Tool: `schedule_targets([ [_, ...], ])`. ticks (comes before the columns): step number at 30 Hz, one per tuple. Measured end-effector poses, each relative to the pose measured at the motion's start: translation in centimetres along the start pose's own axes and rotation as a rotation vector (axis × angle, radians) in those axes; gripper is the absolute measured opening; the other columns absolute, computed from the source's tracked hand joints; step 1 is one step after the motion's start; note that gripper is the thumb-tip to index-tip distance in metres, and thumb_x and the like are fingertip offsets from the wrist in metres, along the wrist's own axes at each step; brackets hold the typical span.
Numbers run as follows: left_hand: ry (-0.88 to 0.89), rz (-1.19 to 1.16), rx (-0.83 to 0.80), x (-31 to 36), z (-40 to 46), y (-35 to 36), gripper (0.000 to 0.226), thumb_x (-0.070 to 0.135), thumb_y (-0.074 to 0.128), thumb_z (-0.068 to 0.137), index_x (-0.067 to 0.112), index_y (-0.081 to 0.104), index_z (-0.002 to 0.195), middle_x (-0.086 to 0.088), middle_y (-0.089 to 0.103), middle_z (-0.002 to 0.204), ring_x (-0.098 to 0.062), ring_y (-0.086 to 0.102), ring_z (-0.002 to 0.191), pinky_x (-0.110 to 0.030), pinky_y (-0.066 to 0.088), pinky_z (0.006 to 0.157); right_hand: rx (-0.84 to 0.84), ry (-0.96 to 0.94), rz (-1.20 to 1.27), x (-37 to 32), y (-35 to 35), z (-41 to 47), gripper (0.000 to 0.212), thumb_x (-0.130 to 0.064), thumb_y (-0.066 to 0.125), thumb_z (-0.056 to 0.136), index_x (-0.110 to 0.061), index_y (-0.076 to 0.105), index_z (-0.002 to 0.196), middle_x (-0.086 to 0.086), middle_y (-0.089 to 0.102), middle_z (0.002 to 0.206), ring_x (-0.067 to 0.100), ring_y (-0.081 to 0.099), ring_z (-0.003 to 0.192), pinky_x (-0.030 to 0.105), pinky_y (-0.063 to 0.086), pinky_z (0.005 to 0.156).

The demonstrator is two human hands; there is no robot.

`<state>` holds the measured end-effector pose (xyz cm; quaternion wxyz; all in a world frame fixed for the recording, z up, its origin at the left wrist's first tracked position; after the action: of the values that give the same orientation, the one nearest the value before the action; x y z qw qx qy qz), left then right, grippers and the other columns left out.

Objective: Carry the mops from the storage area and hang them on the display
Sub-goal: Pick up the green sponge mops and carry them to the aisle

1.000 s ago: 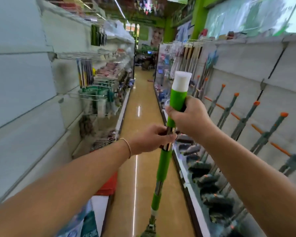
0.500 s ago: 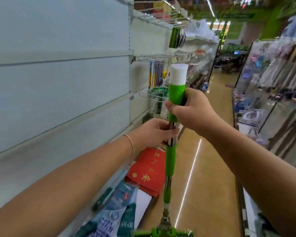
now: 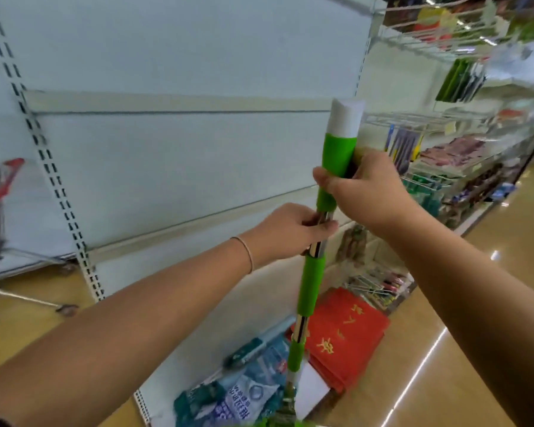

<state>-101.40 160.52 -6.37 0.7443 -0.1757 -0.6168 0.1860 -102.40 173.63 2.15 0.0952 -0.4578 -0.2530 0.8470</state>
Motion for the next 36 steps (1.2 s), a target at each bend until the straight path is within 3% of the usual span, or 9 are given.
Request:
schedule_targets([
  [2, -0.032, 0.024, 0.054, -0.2, -0.4, -1.6, 0.08, 0.075, 0.054, 0.065, 0.0, 0.068, 0.091, -0.02, 0.071, 0.093, -0.036, 0.068, 0.088, -0.054, 0.055, 0.084, -0.035, -0.047, 0.022, -0.6, 1.0, 1.1, 0.03, -0.023, 0.071, 0.091, 0.003, 0.062, 0.101, 0.027, 0.067, 0.098, 0.022, 0.062, 0.072, 0.029, 0.053, 0.064],
  [7, -0.136, 0.021, 0.196, 0.5, -2.1, -5.2, 0.052, 0.055, 0.062, 0.082, 0.005, 0.071, 0.093, -0.011, 0.073, 0.093, -0.027, 0.071, 0.088, -0.048, 0.057, 0.085, -0.135, -0.149, 0.144, -2.4, 3.1, 3.6, 0.031, -0.026, 0.072, 0.09, 0.003, 0.064, 0.1, 0.022, 0.068, 0.092, 0.031, 0.068, 0.078, 0.041, 0.059, 0.072],
  [10, -0.193, -0.023, 0.316, 1.6, -3.2, -7.2, 0.033, 0.031, 0.071, 0.086, 0.0, 0.071, 0.096, -0.016, 0.073, 0.094, -0.028, 0.072, 0.086, -0.045, 0.058, 0.085, -0.195, -0.227, 0.189, -3.6, 4.1, 4.9, 0.034, -0.027, 0.074, 0.088, 0.005, 0.063, 0.089, 0.014, 0.063, 0.072, 0.02, 0.058, 0.06, 0.042, 0.055, 0.065],
  [13, -0.217, -0.056, 0.427, 2.5, -4.5, -8.6, 0.025, 0.016, 0.075, 0.082, -0.004, 0.071, 0.096, -0.02, 0.072, 0.094, -0.032, 0.071, 0.088, -0.046, 0.058, 0.084, -0.262, -0.291, 0.222, -4.8, 5.3, 5.5, 0.037, -0.03, 0.074, 0.087, 0.006, 0.065, 0.089, 0.021, 0.067, 0.08, 0.021, 0.058, 0.063, 0.043, 0.055, 0.065],
  [17, -0.244, -0.061, 0.537, 3.3, -6.6, -9.6, 0.024, 0.018, 0.072, 0.085, -0.004, 0.071, 0.094, -0.019, 0.072, 0.092, -0.031, 0.07, 0.087, -0.042, 0.059, 0.081, -0.304, -0.373, 0.292, -6.2, 6.5, 5.3, 0.036, -0.03, 0.076, 0.084, 0.004, 0.063, 0.084, 0.022, 0.068, 0.081, 0.035, 0.065, 0.073, 0.048, 0.056, 0.071],
  [27, -0.238, 0.031, 0.674, 7.8, -10.2, -13.5, 0.021, 0.02, 0.072, 0.086, -0.002, 0.072, 0.088, -0.018, 0.073, 0.092, -0.037, 0.069, 0.093, -0.05, 0.056, 0.087, -0.296, -0.511, 0.439, -12.0, 7.2, 5.5, 0.029, -0.025, 0.078, 0.082, 0.001, 0.066, 0.082, 0.019, 0.069, 0.076, 0.034, 0.067, 0.075, 0.05, 0.057, 0.072],
  [31, -0.204, 0.064, 0.679, 9.6, -11.0, -15.2, 0.015, 0.017, 0.071, 0.086, 0.002, 0.072, 0.083, -0.018, 0.074, 0.09, -0.037, 0.07, 0.093, -0.049, 0.057, 0.086, -0.323, -0.571, 0.487, -14.4, 6.3, 6.0, 0.035, -0.031, 0.076, 0.085, 0.003, 0.067, 0.086, 0.023, 0.069, 0.08, 0.037, 0.067, 0.078, 0.053, 0.057, 0.074],
  [35, -0.174, 0.129, 0.655, 11.5, -11.9, -16.6, 0.017, 0.017, 0.069, 0.088, 0.002, 0.071, 0.083, -0.016, 0.074, 0.089, -0.032, 0.071, 0.088, -0.046, 0.057, 0.087, -0.388, -0.619, 0.504, -16.6, 5.0, 6.5, 0.038, -0.031, 0.072, 0.09, 0.007, 0.067, 0.092, 0.029, 0.067, 0.089, 0.036, 0.065, 0.074, 0.045, 0.058, 0.073],
  [36, -0.168, 0.141, 0.644, 12.1, -12.1, -17.0, 0.017, 0.018, 0.069, 0.088, 0.002, 0.072, 0.082, -0.015, 0.075, 0.089, -0.032, 0.071, 0.089, -0.046, 0.056, 0.088, -0.404, -0.62, 0.518, -17.2, 4.7, 6.6, 0.036, -0.028, 0.072, 0.09, 0.008, 0.067, 0.095, 0.03, 0.067, 0.092, 0.038, 0.067, 0.08, 0.049, 0.059, 0.08],
])
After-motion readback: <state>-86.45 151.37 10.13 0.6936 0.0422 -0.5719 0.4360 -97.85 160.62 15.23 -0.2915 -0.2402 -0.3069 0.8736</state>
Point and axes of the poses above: each hand's wrist, its own z-axis towards the middle knuckle, its own y-axis out of the palm, x = y × z, the point moved 1 cm from there along z, towards the middle knuckle
